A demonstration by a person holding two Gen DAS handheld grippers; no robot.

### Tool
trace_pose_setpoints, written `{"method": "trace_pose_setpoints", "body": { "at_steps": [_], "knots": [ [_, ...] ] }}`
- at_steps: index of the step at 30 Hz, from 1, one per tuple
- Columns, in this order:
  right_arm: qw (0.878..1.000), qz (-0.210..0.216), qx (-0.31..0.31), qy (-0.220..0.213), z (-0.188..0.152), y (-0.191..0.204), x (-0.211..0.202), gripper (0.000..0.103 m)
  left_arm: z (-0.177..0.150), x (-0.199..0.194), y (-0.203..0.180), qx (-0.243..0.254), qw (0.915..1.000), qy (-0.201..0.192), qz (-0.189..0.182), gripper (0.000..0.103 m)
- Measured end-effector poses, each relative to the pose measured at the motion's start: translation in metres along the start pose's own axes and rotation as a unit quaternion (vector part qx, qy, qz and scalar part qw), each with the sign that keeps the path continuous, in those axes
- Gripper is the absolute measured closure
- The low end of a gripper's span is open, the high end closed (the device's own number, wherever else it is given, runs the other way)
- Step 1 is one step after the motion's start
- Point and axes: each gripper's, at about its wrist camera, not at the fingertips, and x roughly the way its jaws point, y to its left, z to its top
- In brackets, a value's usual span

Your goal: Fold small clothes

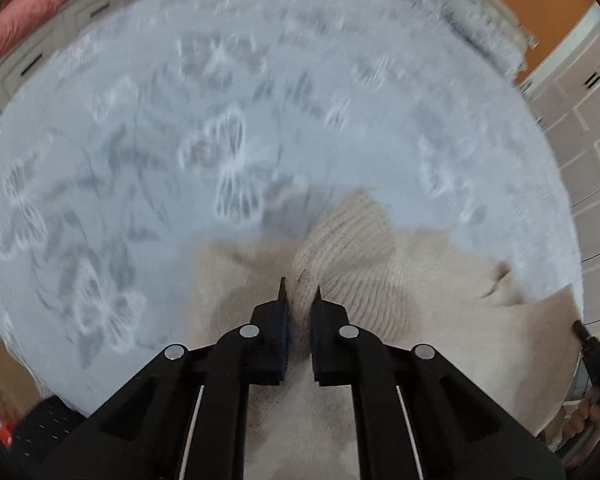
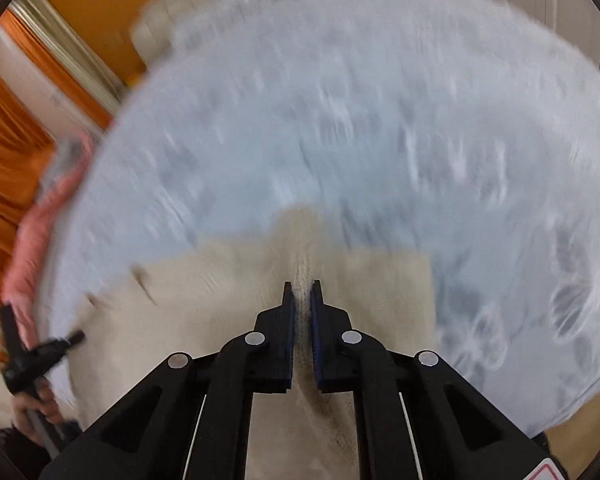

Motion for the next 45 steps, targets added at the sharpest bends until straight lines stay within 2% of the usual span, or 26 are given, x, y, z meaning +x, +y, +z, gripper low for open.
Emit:
{"method": "trace_pose_setpoints", "body": {
  "at_steps": [2,3,5,6,7,8,11,13,14,16,17,19,22,24,25,27,28,31,35,37,39,42,43,45],
  "knots": [
    [0.999,0.014,0.023,-0.043,0.008,-0.009,-0.023,0.096,0.004,0.0,0.005,-0.004,1.0,0.0,0.009,0.096],
    [0.998,0.006,0.039,-0.053,0.01,-0.02,-0.024,0.096,0.006,0.008,0.007,-0.002,0.9998,0.007,0.019,0.096],
    [0.998,-0.023,0.062,-0.012,0.009,-0.045,0.005,0.096,0.002,0.041,0.015,-0.002,0.9981,0.043,0.044,0.095],
    [0.996,-0.049,0.07,0.038,0.003,-0.059,0.034,0.096,-0.001,0.053,0.016,-0.003,0.9972,0.056,0.049,0.095],
    [0.992,-0.073,0.07,0.075,-0.003,-0.069,0.053,0.096,-0.004,0.058,0.018,-0.007,0.9972,0.054,0.051,0.095],
    [0.991,-0.081,0.064,0.085,-0.009,-0.072,0.062,0.096,-0.004,0.054,0.017,-0.01,0.9975,0.047,0.052,0.094],
    [0.994,-0.07,0.075,0.036,-0.008,-0.061,0.035,0.089,-0.005,0.028,0.004,0.008,0.9978,0.027,0.059,0.089],
    [0.993,-0.101,0.06,-0.022,-0.014,-0.037,-0.003,0.084,-0.014,0.004,-0.01,0.039,0.9968,-0.006,0.07,0.089],
    [0.994,-0.093,0.044,-0.036,-0.019,-0.025,-0.013,0.084,-0.022,-0.006,-0.021,0.058,0.9954,-0.016,0.074,0.089],
    [0.999,-0.037,-0.009,-0.028,-0.043,0.016,-0.024,0.084,-0.04,-0.014,-0.044,0.084,0.9942,-0.019,0.064,0.087],
    [0.999,-0.02,-0.027,-0.014,-0.054,0.03,-0.023,0.084,-0.047,-0.015,-0.053,0.092,0.9937,-0.015,0.062,0.087],
    [0.996,0.027,-0.07,0.044,-0.092,0.07,-0.007,0.086,-0.073,-0.009,-0.075,0.115,0.9914,0.002,0.062,0.087],
    [0.989,0.046,-0.095,0.103,-0.139,0.099,0.018,0.088,-0.108,-0.002,-0.095,0.128,0.9891,0.035,0.063,0.087],
    [0.984,0.05,-0.117,0.122,-0.157,0.109,0.025,0.09,-0.127,0.003,-0.104,0.154,0.9844,0.05,0.069,0.086],
    [0.983,0.035,-0.136,0.121,-0.163,0.11,0.026,0.091,-0.136,0.004,-0.106,0.167,0.9814,0.052,0.078,0.084],
    [0.982,0.002,-0.148,0.113,-0.165,0.098,0.024,0.093,-0.147,0.003,-0.104,0.183,0.9776,0.048,0.093,0.084],
    [0.985,-0.014,-0.13,0.112,-0.161,0.079,0.022,0.098,-0.15,0.002,-0.101,0.184,0.9771,0.048,0.096,0.084],
    [0.991,-0.038,-0.067,0.111,-0.147,0.032,0.008,0.101,-0.152,-0.002,-0.091,0.177,0.9776,0.049,0.102,0.084],
    [0.988,-0.11,0.008,0.107,-0.131,-0.035,-0.014,0.1,-0.157,-0.006,-0.08,0.166,0.9786,0.046,0.113,0.084],
    [0.988,-0.097,0.055,0.11,-0.126,-0.061,-0.019,0.103,-0.158,-0.008,-0.077,0.164,0.9787,0.046,0.115,0.084],
    [0.987,-0.093,0.073,0.107,-0.125,-0.072,-0.025,0.103,-0.161,-0.01,-0.074,0.163,0.9783,0.045,0.119,0.084],
    [0.988,-0.116,0.042,0.089,-0.126,-0.059,-0.03,0.102,-0.161,-0.016,-0.063,0.148,0.9807,0.046,0.119,0.084],
    [0.989,-0.121,0.029,0.082,-0.128,-0.051,-0.035,0.098,-0.161,-0.02,-0.056,0.132,0.9837,0.047,0.112,0.079],
    [0.992,-0.103,0.006,0.073,-0.129,-0.025,-0.04,0.097,-0.158,-0.032,-0.034,0.08,0.9915,0.039,0.095,0.069]
  ]
}}
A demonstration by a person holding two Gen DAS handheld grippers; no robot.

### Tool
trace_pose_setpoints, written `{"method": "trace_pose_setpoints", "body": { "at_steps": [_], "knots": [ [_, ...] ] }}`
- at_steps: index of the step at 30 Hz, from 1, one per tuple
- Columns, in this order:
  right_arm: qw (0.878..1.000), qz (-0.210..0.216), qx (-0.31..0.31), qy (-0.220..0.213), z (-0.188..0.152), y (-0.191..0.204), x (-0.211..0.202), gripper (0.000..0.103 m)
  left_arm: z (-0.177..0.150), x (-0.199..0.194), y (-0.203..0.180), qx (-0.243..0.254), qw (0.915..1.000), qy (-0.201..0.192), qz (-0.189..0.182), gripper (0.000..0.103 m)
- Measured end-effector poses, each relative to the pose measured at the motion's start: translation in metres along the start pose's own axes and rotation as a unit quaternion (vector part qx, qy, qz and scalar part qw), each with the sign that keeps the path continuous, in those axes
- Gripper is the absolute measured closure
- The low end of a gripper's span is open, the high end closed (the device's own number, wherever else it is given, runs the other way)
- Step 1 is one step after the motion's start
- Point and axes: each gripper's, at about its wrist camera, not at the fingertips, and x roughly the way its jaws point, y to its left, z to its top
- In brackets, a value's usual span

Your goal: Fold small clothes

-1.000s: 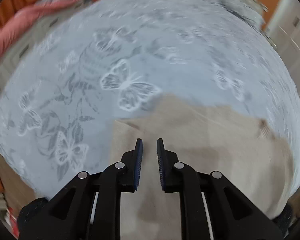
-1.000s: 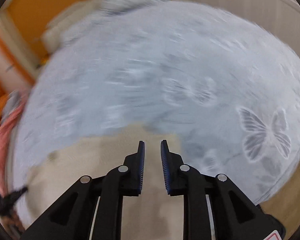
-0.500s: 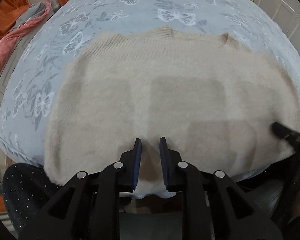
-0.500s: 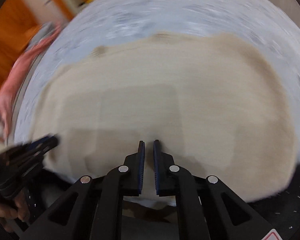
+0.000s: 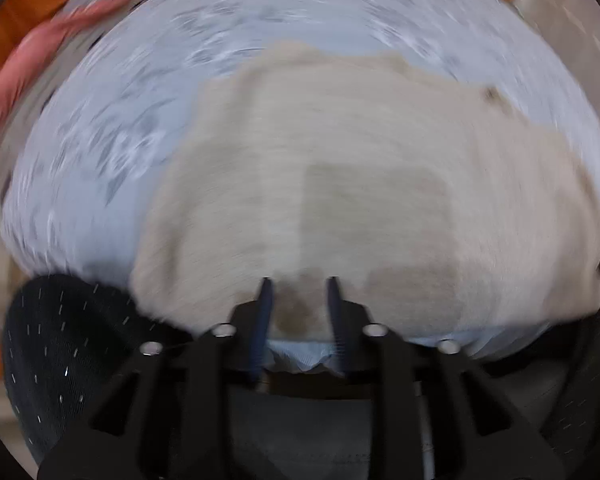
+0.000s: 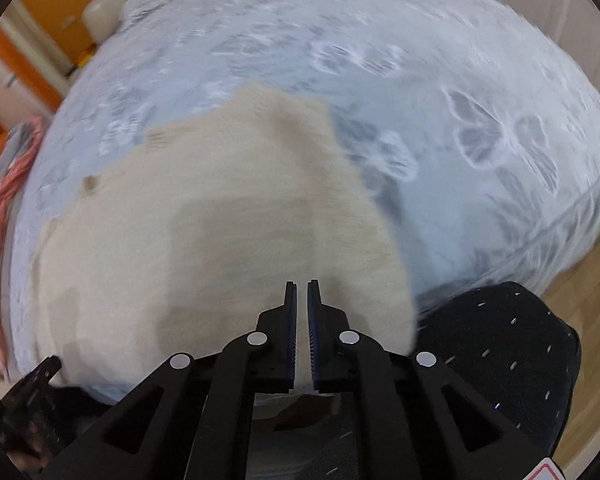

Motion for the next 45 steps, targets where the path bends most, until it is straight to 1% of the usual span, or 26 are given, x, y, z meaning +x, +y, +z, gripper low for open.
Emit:
{"method": "trace_pose_setpoints", "body": {
  "at_steps": [2,6,8,11,12,13,15,17,19,21,23,25,27,29,31,32,33,34,35,36,38,40,41,42,44,45],
  "knots": [
    [0.999,0.032,-0.029,0.002,-0.005,0.022,-0.009,0.097,-0.002,-0.009,0.03,-0.068,0.9973,-0.01,-0.026,0.065],
    [0.992,0.079,-0.094,0.012,-0.012,0.084,-0.012,0.097,-0.005,-0.013,0.07,-0.152,0.9875,-0.005,-0.041,0.057],
    [0.988,0.095,-0.123,0.017,-0.015,0.116,-0.01,0.097,-0.007,-0.012,0.08,-0.169,0.9845,0.002,-0.046,0.057],
    [0.982,0.108,-0.154,0.026,-0.015,0.157,-0.001,0.097,-0.014,-0.014,0.083,-0.176,0.9827,0.004,-0.058,0.057],
    [0.98,0.107,-0.164,0.026,-0.015,0.166,0.002,0.097,-0.015,-0.015,0.082,-0.173,0.9832,0.004,-0.058,0.056],
    [0.979,0.104,-0.174,0.026,-0.016,0.175,0.006,0.097,-0.017,-0.016,0.08,-0.17,0.9837,0.004,-0.059,0.052],
    [0.978,0.099,-0.18,0.04,-0.019,0.186,0.019,0.097,-0.019,-0.014,0.073,-0.163,0.9845,0.005,-0.066,0.047],
    [0.978,0.088,-0.181,0.049,-0.022,0.19,0.026,0.097,-0.019,-0.013,0.069,-0.16,0.9842,0.009,-0.075,0.047],
    [0.98,0.088,-0.175,0.037,-0.02,0.182,0.018,0.097,-0.016,-0.017,0.07,-0.173,0.9802,0.002,-0.096,0.047],
    [0.984,0.07,-0.166,0.001,-0.008,0.158,0.003,0.091,-0.002,-0.021,0.073,-0.171,0.9796,-0.014,-0.105,0.045],
    [0.989,0.028,-0.14,-0.036,0.014,0.126,-0.007,0.06,0.02,-0.02,0.074,-0.157,0.9825,-0.026,-0.096,0.04],
    [0.994,0.004,-0.1,-0.054,0.038,0.092,-0.01,0.057,0.044,-0.012,0.072,-0.144,0.9848,-0.035,-0.091,0.038],
    [0.997,-0.022,-0.055,-0.059,0.066,0.056,-0.006,0.056,0.069,0.001,0.07,-0.133,0.9883,-0.031,-0.068,0.038],
    [0.997,-0.053,-0.028,-0.05,0.088,0.028,0.008,0.048,0.09,0.023,0.066,-0.126,0.9897,-0.017,-0.066,0.038],
    [0.997,-0.071,-0.018,-0.029,0.099,0.014,0.026,0.048,0.103,0.047,0.06,-0.114,0.9911,0.005,-0.068,0.04],
    [0.997,-0.07,-0.013,-0.005,0.104,0.007,0.042,0.048,0.107,0.056,0.059,-0.109,0.9922,0.017,-0.059,0.047],
    [0.998,-0.063,-0.01,0.012,0.105,0.005,0.05,0.052,0.11,0.064,0.057,-0.104,0.9933,0.029,-0.04,0.064],
    [0.999,-0.041,-0.008,0.029,0.106,0.005,0.057,0.081,0.113,0.064,0.059,-0.106,0.9934,0.025,-0.037,0.077],
    [0.999,-0.021,-0.01,0.032,0.107,0.007,0.056,0.095,0.116,0.061,0.06,-0.107,0.9931,0.016,-0.045,0.089],
    [1.0,-0.01,-0.011,0.017,0.11,0.009,0.048,0.095,0.119,0.055,0.062,-0.108,0.9927,0.01,-0.053,0.096],
    [0.998,0.036,-0.007,-0.046,0.115,0.012,0.015,0.097,0.123,0.047,0.069,-0.115,0.9918,-0.002,-0.055,0.097],
    [0.994,0.06,0.013,-0.085,0.116,0.007,-0.007,0.097,0.124,0.05,0.074,-0.118,0.992,0.001,-0.045,0.097],
    [0.994,0.057,0.021,-0.094,0.115,0.0,-0.004,0.097,0.123,0.061,0.075,-0.114,0.9928,0.013,-0.033,0.097],
    [0.996,0.038,0.022,-0.076,0.115,-0.005,0.01,0.097,0.12,0.068,0.075,-0.113,0.9929,0.02,-0.029,0.096],
    [1.0,-0.015,0.022,0.009,0.111,-0.019,0.058,0.096,0.117,0.071,0.075,-0.113,0.9931,0.014,-0.026,0.095],
    [0.999,-0.019,0.027,0.034,0.106,-0.024,0.071,0.096,0.117,0.067,0.073,-0.114,0.993,0.011,-0.029,0.093]
  ]
}}
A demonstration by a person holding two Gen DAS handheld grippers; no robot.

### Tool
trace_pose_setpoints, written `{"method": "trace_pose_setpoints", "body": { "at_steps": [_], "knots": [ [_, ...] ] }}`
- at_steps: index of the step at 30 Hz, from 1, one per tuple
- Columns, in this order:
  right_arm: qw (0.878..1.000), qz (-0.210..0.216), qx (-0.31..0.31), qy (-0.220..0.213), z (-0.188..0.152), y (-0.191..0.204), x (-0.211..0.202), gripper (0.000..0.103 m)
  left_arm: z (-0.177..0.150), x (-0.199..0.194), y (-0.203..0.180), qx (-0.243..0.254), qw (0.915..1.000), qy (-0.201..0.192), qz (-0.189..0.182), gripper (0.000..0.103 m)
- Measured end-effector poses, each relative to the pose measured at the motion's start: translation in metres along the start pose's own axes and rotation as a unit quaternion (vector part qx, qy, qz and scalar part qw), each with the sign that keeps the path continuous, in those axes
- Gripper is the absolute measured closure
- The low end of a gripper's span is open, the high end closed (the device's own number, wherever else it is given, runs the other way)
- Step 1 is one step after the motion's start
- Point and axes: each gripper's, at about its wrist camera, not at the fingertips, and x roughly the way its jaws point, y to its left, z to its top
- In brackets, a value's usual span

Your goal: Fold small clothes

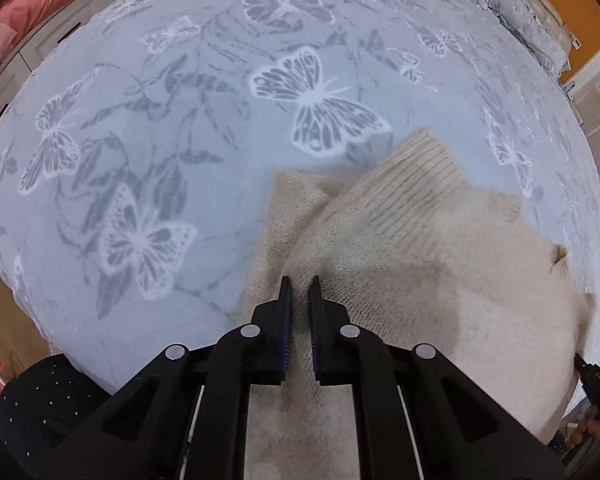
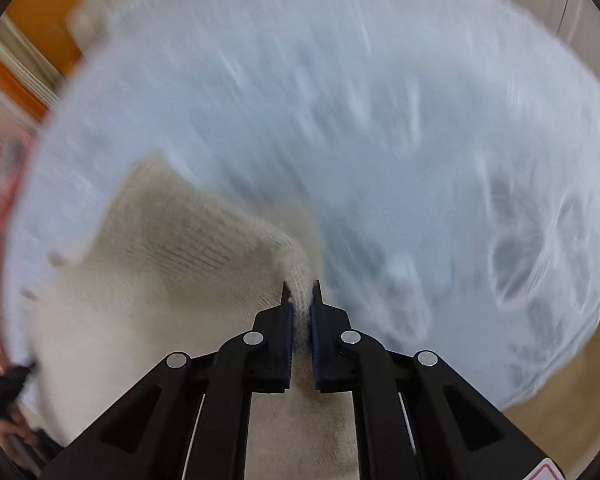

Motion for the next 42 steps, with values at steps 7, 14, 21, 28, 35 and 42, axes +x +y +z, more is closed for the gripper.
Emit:
{"method": "trace_pose_setpoints", "body": {
  "at_steps": [7,14,21,28,35,42],
  "knots": [
    [0.994,0.039,-0.026,-0.094,-0.048,0.039,-0.081,0.086,-0.063,-0.077,0.018,-0.047,0.9971,-0.053,-0.026,0.047],
    [0.972,0.125,-0.199,-0.019,-0.126,0.166,-0.057,0.086,-0.152,-0.059,0.01,-0.089,0.9914,0.038,-0.088,0.046],
    [0.965,0.09,-0.243,0.029,-0.147,0.195,0.006,0.087,-0.137,-0.034,0.037,-0.177,0.9813,0.005,-0.076,0.044],
    [0.966,0.101,-0.238,0.03,-0.149,0.187,0.003,0.091,-0.119,-0.02,0.05,-0.217,0.9705,-0.01,-0.104,0.075],
    [0.969,0.121,-0.214,0.016,-0.146,0.181,-0.005,0.089,-0.106,-0.124,-0.034,-0.018,0.9798,-0.119,-0.16,0.093],
    [0.98,0.177,-0.087,-0.033,-0.13,0.096,-0.062,0.079,-0.141,-0.156,-0.181,0.199,0.9452,-0.12,-0.23,0.095]
  ]
}}
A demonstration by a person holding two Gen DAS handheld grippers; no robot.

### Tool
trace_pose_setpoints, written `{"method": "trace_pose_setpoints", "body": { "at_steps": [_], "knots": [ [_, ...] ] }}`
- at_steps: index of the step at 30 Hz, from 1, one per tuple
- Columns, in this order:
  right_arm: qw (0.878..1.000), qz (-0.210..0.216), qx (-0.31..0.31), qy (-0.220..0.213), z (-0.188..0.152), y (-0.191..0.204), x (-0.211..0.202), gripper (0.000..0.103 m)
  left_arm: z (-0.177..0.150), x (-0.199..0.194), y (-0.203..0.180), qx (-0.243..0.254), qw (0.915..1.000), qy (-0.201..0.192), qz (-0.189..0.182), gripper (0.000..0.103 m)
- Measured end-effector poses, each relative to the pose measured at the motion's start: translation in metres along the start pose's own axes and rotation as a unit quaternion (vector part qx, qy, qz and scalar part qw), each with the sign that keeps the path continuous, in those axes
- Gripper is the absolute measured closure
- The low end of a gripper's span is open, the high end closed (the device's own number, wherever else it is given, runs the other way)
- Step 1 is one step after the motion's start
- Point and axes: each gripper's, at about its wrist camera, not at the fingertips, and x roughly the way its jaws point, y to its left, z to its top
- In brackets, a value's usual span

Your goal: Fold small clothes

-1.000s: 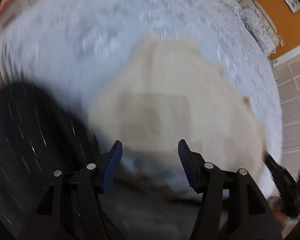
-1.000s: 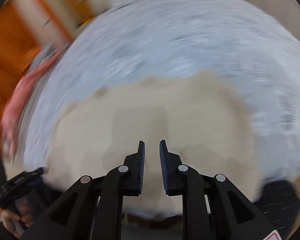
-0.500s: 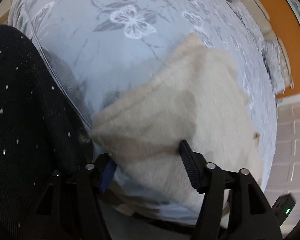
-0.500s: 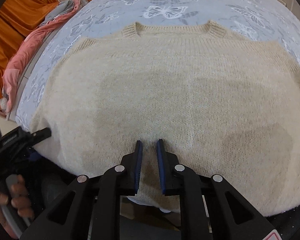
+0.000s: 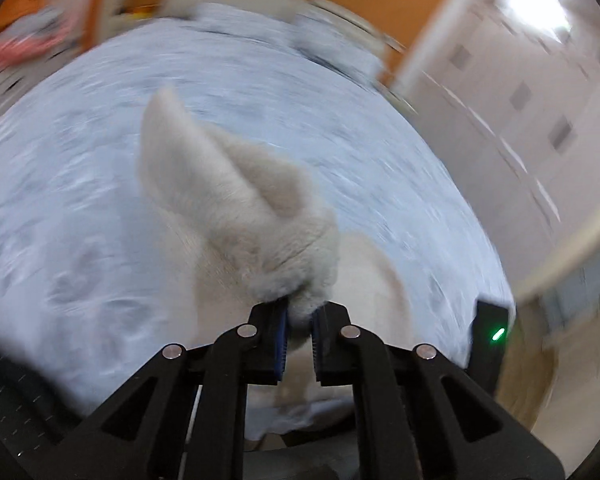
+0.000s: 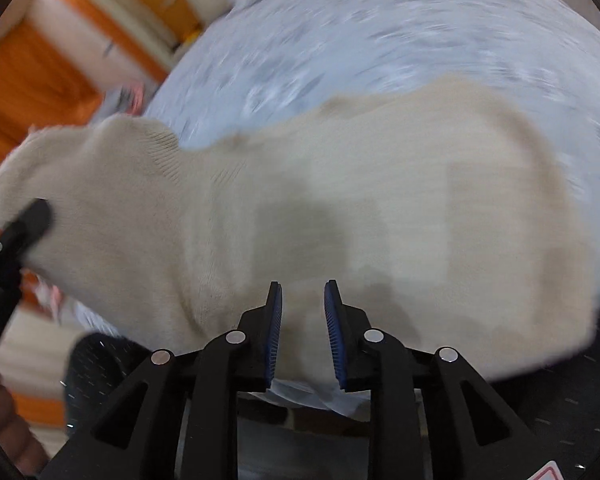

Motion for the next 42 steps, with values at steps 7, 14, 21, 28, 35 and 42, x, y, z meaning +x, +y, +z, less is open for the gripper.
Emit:
{"method": "trace_pose_setpoints", "body": {
  "at_steps": [7,14,21,28,35,42],
  "knots": [
    [0.995,-0.043,0.081,-0.04,0.001,-0.087,-0.066,0.065,-0.07,0.106,-0.071,0.123,0.9815,0.145,0.022,0.088],
    [0.993,0.026,0.113,-0.034,0.013,-0.093,-0.07,0.036,-0.07,0.049,-0.052,0.148,0.9827,0.082,0.074,0.035],
    [0.99,0.038,0.12,0.058,0.036,-0.071,0.003,0.032,-0.1,0.064,0.006,0.109,0.9689,0.144,0.169,0.034],
    [0.993,0.108,0.028,-0.031,0.06,-0.01,-0.053,0.083,-0.089,0.068,0.024,0.066,0.9709,0.146,0.178,0.054],
    [0.997,-0.039,0.06,0.026,0.037,-0.091,-0.025,0.083,-0.095,0.084,0.015,0.074,0.9683,0.164,0.173,0.055],
    [0.997,-0.011,0.074,-0.02,0.034,-0.088,-0.051,0.082,-0.084,0.058,0.003,0.074,0.9754,0.141,0.153,0.056]
  ]
}}
